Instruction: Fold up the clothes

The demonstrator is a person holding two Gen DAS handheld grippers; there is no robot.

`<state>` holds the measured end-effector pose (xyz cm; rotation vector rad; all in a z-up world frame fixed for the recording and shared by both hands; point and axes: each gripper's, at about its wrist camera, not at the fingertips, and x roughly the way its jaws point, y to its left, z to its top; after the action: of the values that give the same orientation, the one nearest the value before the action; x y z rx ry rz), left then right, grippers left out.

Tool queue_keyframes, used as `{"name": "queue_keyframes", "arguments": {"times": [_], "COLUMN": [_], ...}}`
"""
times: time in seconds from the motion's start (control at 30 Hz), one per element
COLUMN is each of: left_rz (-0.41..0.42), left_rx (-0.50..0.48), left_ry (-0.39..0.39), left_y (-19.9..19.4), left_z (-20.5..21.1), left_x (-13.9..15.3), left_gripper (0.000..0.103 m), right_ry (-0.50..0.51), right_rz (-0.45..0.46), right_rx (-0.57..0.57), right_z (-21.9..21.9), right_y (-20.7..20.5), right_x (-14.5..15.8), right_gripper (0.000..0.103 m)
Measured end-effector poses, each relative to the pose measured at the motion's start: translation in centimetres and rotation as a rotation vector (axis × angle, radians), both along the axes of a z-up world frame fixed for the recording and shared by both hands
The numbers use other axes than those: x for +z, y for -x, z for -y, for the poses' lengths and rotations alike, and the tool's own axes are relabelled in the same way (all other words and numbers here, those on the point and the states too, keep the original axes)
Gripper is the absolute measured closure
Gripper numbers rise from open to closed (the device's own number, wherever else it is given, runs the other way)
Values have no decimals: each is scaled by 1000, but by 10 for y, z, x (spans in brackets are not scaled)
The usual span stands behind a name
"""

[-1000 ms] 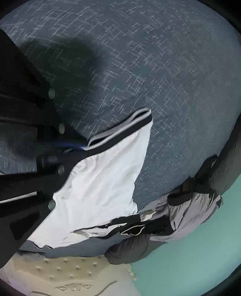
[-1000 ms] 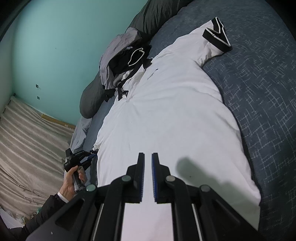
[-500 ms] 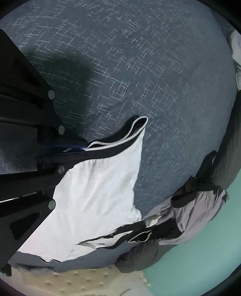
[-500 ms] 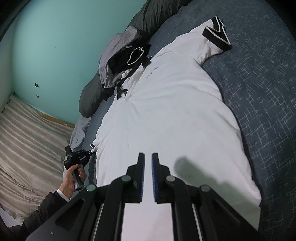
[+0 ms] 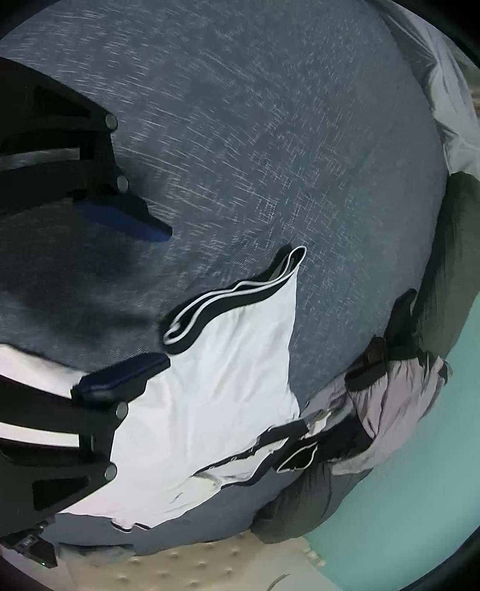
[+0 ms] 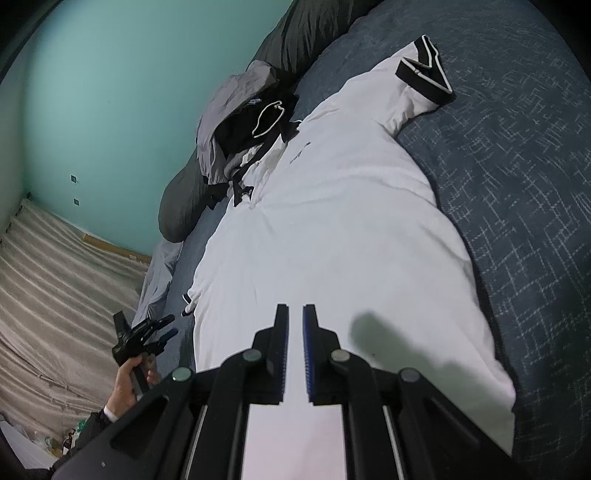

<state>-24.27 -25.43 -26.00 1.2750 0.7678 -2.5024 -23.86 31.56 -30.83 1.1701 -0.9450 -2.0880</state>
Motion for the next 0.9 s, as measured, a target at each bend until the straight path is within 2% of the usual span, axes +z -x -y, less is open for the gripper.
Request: {"name": "queue_keyframes", "arguments": {"times": [0.43, 0.5, 0.53, 0.7, 0.9], "left_rz": [-31, -26, -22, -24, -23], "left_rx": [-60, -74, -77, -98, -105], "left_ry": [51, 62, 69, 47, 33], "left_y": [-30, -31, -31, -30, -28], "left_z": [-47, -58, -62, -79, -92], "left_x": [4, 2, 1, -7, -14], "left_gripper": [23, 13, 12, 5, 4], "right_ry": [10, 7, 4, -10, -31], "right_rz": [-16, -17, -17, -26, -33], "right_rx": [-8, -6, -4, 6, 18], "right_z": [1, 3, 4, 6, 11], "right_y": [-1, 0, 0, 0, 0], "right_x": [4, 4, 4, 6, 8], "right_gripper": [96, 96, 96, 96, 96]}}
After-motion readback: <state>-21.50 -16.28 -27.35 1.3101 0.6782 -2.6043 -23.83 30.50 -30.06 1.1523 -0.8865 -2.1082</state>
